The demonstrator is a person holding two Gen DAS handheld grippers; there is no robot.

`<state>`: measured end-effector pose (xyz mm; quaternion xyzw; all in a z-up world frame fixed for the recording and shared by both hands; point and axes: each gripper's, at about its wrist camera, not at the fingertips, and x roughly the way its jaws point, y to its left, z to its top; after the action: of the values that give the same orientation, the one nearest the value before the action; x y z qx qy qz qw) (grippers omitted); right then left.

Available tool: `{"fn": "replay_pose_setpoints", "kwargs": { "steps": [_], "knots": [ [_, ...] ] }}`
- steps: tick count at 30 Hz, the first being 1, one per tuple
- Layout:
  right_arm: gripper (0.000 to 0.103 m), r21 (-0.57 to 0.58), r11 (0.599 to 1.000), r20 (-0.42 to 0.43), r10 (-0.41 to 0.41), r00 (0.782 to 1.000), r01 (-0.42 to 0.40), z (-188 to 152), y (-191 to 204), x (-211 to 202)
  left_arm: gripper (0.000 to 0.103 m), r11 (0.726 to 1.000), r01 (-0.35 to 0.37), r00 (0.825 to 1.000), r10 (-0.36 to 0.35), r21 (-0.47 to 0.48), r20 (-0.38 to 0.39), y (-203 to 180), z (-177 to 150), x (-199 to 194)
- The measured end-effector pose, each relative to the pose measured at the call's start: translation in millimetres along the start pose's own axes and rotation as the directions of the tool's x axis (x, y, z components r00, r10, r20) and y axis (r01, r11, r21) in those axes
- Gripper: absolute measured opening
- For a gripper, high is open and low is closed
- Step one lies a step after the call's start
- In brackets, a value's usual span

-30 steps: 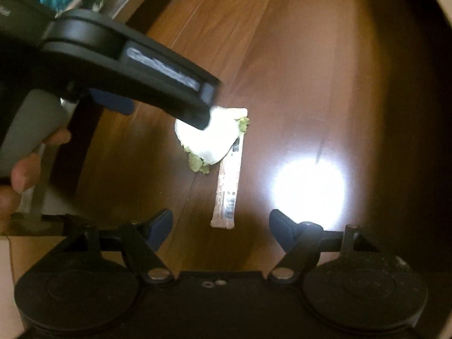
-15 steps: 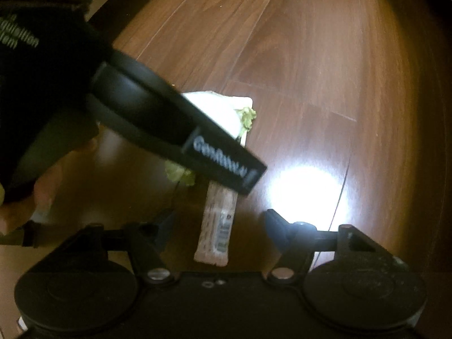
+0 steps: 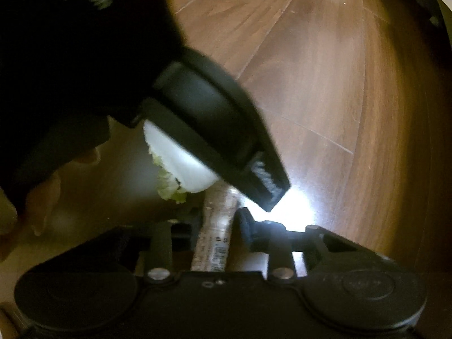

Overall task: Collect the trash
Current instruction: 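Grasp the white wrapper ball with the left tool while the right tool grasps the paper strip, then carry the wrapper ball and paper strip up over the wastebasket with both tools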

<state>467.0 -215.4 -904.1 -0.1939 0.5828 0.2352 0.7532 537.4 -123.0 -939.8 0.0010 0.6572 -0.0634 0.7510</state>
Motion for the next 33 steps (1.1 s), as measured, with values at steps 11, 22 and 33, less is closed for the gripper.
{"fn": "replay_pose_setpoints", "kwargs": {
  "steps": [11,22,33],
  "knots": [
    [0.017,0.078,0.996,-0.061,-0.042,0.997,0.047,3.3,8.2,-2.9,0.07,0.998,-0.003,1.0,0.003,-0.067,0.002,-2.1,-3.4,-17.8],
    [0.017,0.247,0.964,-0.126,-0.072,0.989,0.102,-18.0,-8.8,-88.0,0.069,0.978,0.017,1.0,-0.02,-0.207,-0.013,5.5,-27.8,-88.3],
    [0.017,0.219,0.974,-0.038,-0.054,0.998,0.061,26.7,-3.5,-296.7,0.069,0.971,0.02,0.999,-0.009,-0.239,0.047,6.1,-32.6,-288.2]
  ]
}}
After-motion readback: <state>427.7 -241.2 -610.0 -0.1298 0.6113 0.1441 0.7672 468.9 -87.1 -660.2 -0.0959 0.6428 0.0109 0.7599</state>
